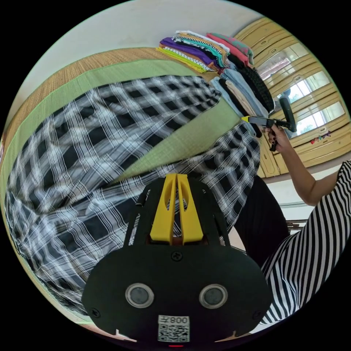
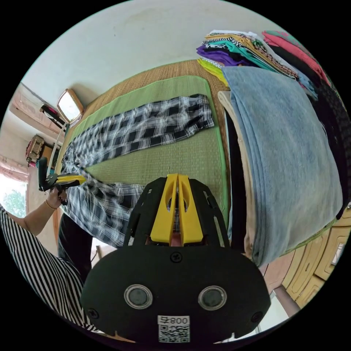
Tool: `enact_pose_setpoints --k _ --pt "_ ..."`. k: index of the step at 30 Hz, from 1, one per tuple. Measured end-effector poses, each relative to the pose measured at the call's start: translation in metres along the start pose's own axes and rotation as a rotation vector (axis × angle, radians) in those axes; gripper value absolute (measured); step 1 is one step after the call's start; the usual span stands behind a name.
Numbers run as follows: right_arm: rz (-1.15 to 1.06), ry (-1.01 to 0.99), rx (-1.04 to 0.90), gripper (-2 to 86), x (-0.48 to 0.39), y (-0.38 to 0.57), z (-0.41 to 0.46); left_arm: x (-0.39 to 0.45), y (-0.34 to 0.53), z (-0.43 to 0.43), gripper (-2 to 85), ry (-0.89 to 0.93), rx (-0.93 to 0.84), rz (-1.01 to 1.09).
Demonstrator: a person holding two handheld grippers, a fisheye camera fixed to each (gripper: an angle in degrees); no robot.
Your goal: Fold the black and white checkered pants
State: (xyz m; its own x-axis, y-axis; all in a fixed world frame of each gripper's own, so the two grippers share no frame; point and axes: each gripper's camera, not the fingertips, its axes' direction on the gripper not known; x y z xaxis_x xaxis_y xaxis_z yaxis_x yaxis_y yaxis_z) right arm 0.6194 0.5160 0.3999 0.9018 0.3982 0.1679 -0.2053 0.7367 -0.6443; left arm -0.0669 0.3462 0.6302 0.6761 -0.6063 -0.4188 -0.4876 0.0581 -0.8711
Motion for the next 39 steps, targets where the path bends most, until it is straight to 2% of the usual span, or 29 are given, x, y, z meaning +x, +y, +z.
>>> enact_pose_setpoints --k 12,17,21,24,27,33,39 --pt "0.097 0.051 0.003 0.1 0.039 -0.021 0.025 -0.018 -0.021 0.022 0.1 -0.046 0.082 -0.044" --pt "0.1 0.008 0.068 0.1 0.033 0.008 0.002 -0.016 -0.012 0.028 0.1 -0.012 0.124 -0.043" --pt "0.114 -0.016 0.048 0.1 0.028 0.038 0.008 -0.026 -0.019 0.037 0.2 -0.048 0.153 -0.088" --pt "0.154 0.067 -0.026 0.1 0.041 0.054 0.032 -0.037 -0.029 0.052 0.1 -0.125 0.128 -0.129" --pt "0.206 -0.014 0.015 0.0 0.066 0.057 0.031 -0.047 -0.035 0.064 0.1 -0.157 0.129 -0.143" --pt "0.232 -0.034 0.007 0.0 0.083 0.058 0.032 -0.052 -0.031 0.074 0.2 -0.114 0.155 -0.146" --pt "0.212 -0.014 0.071 0.1 0.069 0.084 0.018 -0.038 -0.006 0.095 0.3 0.062 0.129 -0.084"
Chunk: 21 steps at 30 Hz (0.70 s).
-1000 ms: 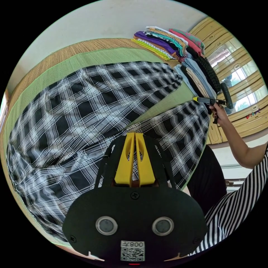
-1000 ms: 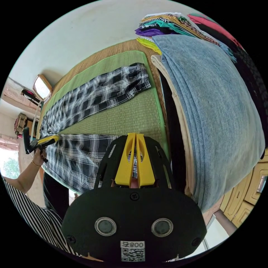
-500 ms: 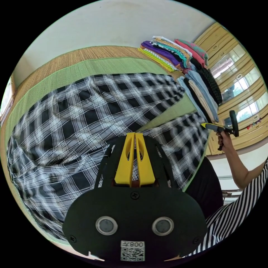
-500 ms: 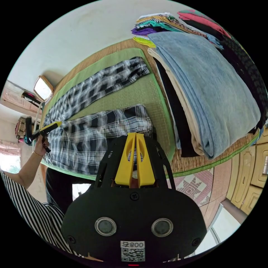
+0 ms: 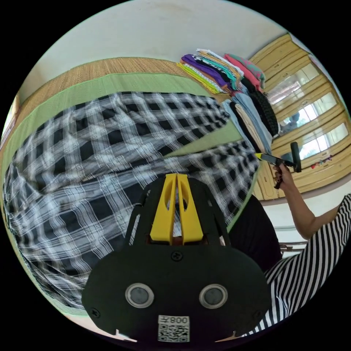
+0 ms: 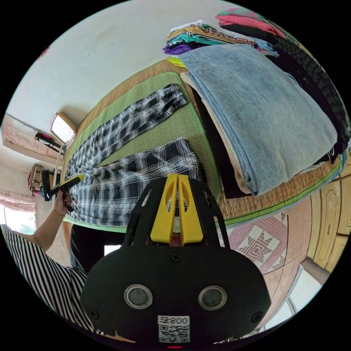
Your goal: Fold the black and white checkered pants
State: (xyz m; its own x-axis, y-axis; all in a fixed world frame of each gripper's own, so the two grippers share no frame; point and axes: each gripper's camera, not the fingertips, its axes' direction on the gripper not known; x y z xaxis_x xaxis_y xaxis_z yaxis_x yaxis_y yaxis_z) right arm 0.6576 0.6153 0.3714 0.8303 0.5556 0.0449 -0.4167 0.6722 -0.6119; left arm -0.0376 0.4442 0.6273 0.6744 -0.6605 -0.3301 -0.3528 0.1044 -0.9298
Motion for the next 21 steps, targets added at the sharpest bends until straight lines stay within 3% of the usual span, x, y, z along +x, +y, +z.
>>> enact_pose_setpoints --k 5,11,14,21 --pt "0.194 0.016 0.091 0.2 0.034 0.037 -0.003 0.035 -0.022 0.047 1.3 0.145 -0.067 0.177" --pt "0.246 -0.023 0.104 0.3 0.051 0.048 0.016 0.081 -0.086 0.113 2.7 0.236 -0.106 0.349" --pt "0.145 -0.114 0.112 0.0 0.036 0.048 0.023 0.096 -0.108 0.132 2.7 0.259 -0.085 0.39" --pt "-0.04 0.01 0.044 -0.4 -0.007 0.072 0.054 0.112 -0.136 0.183 3.2 0.246 -0.124 0.435"
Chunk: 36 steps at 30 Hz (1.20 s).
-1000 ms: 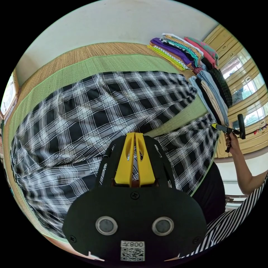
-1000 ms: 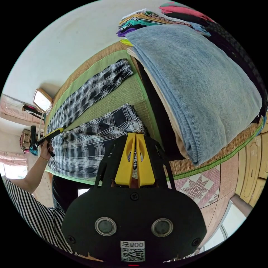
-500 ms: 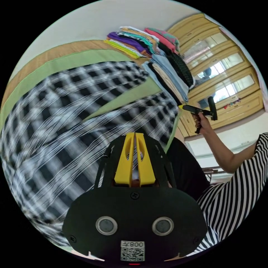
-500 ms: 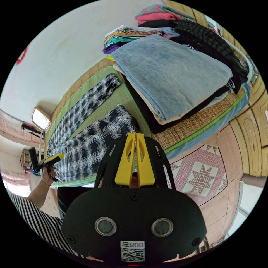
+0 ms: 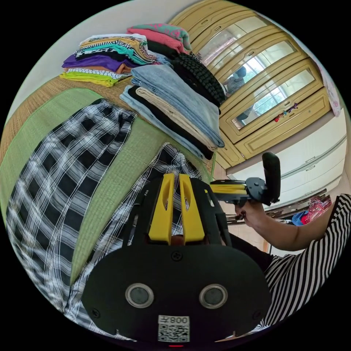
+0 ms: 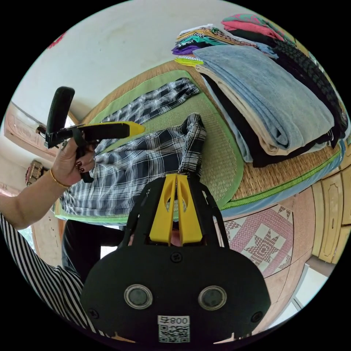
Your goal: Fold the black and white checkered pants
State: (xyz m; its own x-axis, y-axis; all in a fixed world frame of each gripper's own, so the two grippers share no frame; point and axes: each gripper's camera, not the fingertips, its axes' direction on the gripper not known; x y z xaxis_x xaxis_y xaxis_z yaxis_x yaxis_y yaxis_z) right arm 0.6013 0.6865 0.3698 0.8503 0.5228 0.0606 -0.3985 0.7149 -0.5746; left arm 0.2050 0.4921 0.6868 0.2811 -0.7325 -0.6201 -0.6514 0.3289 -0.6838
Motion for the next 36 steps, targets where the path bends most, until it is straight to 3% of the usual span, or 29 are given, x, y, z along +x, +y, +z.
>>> enact_pose_setpoints --k 6,10,22,26,32,36 --pt "-0.016 -0.046 -0.002 -0.4 0.002 0.01 0.018 0.008 -0.049 0.052 4.8 -0.042 -0.053 0.083" --pt "-0.025 -0.059 0.003 -0.4 0.007 0.016 0.023 0.003 -0.071 0.1 4.0 -0.171 -0.2 0.09" --pt "0.164 -0.082 0.182 2.8 0.061 0.045 -0.009 -0.039 -0.04 0.123 0.3 -0.118 -0.084 0.015" --pt "0.181 -0.196 0.113 5.9 0.075 0.031 0.016 -0.048 -0.039 0.132 0.7 -0.081 -0.076 0.018" --pt "0.155 -0.163 0.079 5.4 0.066 0.034 0.032 -0.051 -0.052 0.119 2.8 -0.05 0.029 0.073" --pt "0.131 -0.127 0.071 5.1 0.059 0.036 0.036 -0.059 -0.067 0.136 4.0 -0.126 -0.087 0.097"
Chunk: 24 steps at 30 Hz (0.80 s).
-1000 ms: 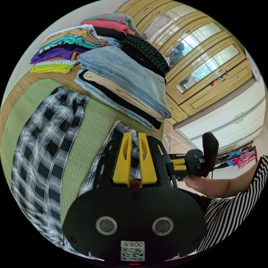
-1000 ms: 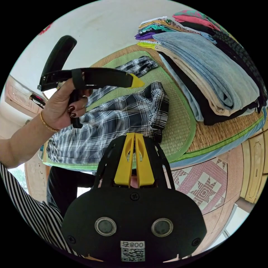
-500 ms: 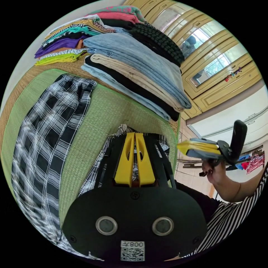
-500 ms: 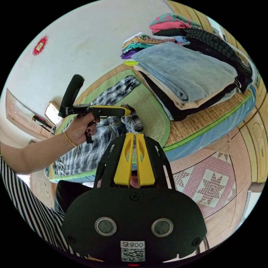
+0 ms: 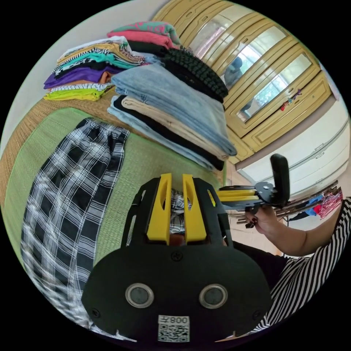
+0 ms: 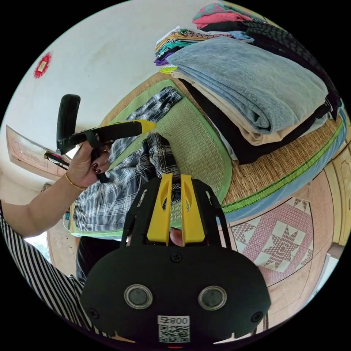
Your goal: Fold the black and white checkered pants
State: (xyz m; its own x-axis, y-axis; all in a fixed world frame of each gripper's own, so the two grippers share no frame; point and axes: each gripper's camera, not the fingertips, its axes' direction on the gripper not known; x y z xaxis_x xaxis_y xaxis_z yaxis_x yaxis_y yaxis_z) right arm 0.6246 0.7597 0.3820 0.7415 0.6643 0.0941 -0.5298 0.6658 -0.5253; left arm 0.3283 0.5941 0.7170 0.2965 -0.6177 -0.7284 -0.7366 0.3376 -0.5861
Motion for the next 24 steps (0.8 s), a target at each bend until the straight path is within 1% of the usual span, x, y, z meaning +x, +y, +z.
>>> enact_pose_setpoints --k 1,2,6,9,11,14,16,18,20,22,24 --pt "-0.008 0.011 -0.004 5.1 -0.002 0.0 0.002 -0.002 -0.003 0.009 3.9 -0.047 -0.056 0.012" --pt "-0.014 0.018 -0.004 5.0 -0.004 0.001 0.004 -0.003 -0.003 0.01 3.3 -0.069 -0.039 0.021" --pt "-0.038 0.016 -0.011 4.4 -0.011 0.005 0.01 -0.007 -0.008 0.012 1.2 -0.035 -0.078 0.032" --pt "-0.035 0.031 -0.003 2.1 -0.014 0.008 0.01 -0.006 -0.005 0.007 0.7 -0.008 -0.034 0.038" --pt "-0.061 0.063 0.046 1.1 -0.022 0.013 -0.001 -0.006 -0.003 -0.003 0.8 0.044 0.044 0.029" --pt "-0.105 0.101 0.081 0.6 -0.032 0.017 -0.011 -0.006 -0.004 -0.01 1.9 0.054 0.082 0.031" --pt "-0.116 0.095 0.075 0.5 -0.035 0.018 -0.01 -0.007 -0.006 -0.006 3.4 0.048 0.035 0.038" --pt "-0.117 0.107 0.064 0.4 -0.037 0.019 -0.005 -0.008 -0.007 0.003 5.0 0.04 -0.049 0.051" --pt "-0.125 0.1 0.061 0.3 -0.041 0.023 0.001 -0.007 -0.004 0.014 5.7 -0.013 -0.152 0.079" --pt "-0.145 0.118 0.055 0.3 -0.047 0.026 0.006 -0.005 0.001 0.016 4.9 -0.014 -0.173 0.093" --pt "-0.164 0.13 0.048 0.3 -0.052 0.03 0.01 -0.003 0.006 0.011 4.1 -0.005 -0.148 0.083"
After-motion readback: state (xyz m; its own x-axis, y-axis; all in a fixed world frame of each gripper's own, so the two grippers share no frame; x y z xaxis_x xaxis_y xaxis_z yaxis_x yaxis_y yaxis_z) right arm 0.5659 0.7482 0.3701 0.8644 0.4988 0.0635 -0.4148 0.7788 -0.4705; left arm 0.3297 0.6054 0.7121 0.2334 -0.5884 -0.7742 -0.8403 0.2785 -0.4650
